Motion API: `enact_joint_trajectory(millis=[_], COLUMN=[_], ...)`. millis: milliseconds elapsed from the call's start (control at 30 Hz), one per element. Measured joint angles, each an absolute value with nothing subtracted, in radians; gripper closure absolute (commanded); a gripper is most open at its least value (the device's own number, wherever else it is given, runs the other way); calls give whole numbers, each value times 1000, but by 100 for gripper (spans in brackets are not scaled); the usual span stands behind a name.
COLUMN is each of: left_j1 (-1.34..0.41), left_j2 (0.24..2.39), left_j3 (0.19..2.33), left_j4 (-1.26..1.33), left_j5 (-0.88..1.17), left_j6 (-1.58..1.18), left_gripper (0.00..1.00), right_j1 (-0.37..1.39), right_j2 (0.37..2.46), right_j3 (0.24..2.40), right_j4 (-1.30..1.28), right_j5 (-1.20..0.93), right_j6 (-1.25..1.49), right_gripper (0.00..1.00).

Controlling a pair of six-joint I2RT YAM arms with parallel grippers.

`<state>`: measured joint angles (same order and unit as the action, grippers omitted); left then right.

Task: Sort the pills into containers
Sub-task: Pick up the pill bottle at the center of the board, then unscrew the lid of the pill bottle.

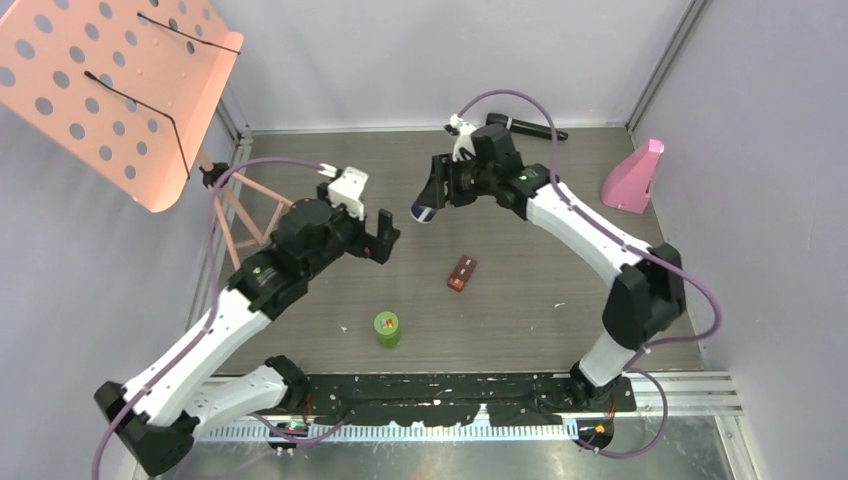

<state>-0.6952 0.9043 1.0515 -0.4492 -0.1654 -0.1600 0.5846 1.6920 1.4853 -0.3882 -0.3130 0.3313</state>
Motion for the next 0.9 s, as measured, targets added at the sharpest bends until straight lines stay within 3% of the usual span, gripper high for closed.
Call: enact_joint_trajectory(millis=[367, 467, 633, 800, 900], left_j1=[-629, -615, -600, -586, -579], left_j2=[1185, 1180, 1159, 1159, 1161], left_j3=[965, 926, 859, 848, 847], left_j4=[-171, -61, 65, 104, 108], left_j5=[291, 346, 382, 408, 419], left_j6=[-76, -39, 13, 33, 34], left_gripper=[3, 10, 30, 58, 83], right_j1=[558, 558, 558, 558, 558], right_j2=[1579, 1579, 1579, 1579, 1579], right_j3=[1430, 1430, 1430, 1431, 1436], right_j4=[-390, -390, -390, -396, -399], right_j5=[-620, -640, -645, -645, -638], right_j6=[494, 558, 646, 686, 688], right_gripper=[62, 62, 62, 62, 56])
